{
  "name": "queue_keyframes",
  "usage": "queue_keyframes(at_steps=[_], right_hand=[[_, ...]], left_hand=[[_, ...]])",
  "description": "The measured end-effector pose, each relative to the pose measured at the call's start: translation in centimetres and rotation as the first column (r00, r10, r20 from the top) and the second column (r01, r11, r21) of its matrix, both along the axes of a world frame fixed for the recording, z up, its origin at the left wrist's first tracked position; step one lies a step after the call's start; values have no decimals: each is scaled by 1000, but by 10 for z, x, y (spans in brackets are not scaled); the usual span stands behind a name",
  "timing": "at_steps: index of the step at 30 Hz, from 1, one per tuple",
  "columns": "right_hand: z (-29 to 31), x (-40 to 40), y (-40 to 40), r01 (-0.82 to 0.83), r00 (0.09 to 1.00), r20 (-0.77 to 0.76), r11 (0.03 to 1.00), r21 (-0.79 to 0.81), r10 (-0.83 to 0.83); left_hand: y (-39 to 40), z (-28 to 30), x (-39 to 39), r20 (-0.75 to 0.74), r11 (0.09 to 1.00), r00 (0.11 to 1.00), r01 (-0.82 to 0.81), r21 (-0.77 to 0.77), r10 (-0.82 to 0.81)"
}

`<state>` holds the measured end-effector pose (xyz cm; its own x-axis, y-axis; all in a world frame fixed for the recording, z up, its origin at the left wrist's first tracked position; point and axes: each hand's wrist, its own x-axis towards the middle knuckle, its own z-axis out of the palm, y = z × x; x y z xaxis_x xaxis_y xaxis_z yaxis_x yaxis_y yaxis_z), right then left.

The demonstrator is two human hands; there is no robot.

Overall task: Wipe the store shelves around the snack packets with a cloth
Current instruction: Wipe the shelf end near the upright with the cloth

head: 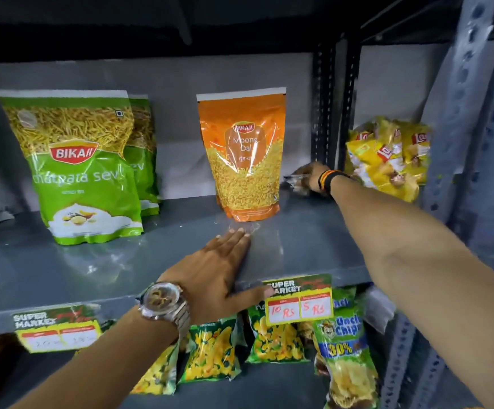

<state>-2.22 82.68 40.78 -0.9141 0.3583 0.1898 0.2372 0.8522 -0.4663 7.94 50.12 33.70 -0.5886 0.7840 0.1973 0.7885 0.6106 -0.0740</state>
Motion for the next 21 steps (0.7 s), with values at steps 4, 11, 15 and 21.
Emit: queue_keyframes(at_steps=[4,11,15,21], right_hand=[[-16,-21,11,-117,985,127,993,17,114],[-8,40,-10,-162,969,179,985,-60,170],[-17,84,-25,-116,988,92,989,-94,125],[-2,158,-55,-191,975,102,978,-79,198]], left_hand=[[1,-1,-2,-8,1000,1000,4,13,-4],[1,0,6,15,1000,1000,5,6,-5],[-1,4,8,0,1000,1000,6,-4,-6],[-18,9,6,-18,999,999,46,-17,-46]])
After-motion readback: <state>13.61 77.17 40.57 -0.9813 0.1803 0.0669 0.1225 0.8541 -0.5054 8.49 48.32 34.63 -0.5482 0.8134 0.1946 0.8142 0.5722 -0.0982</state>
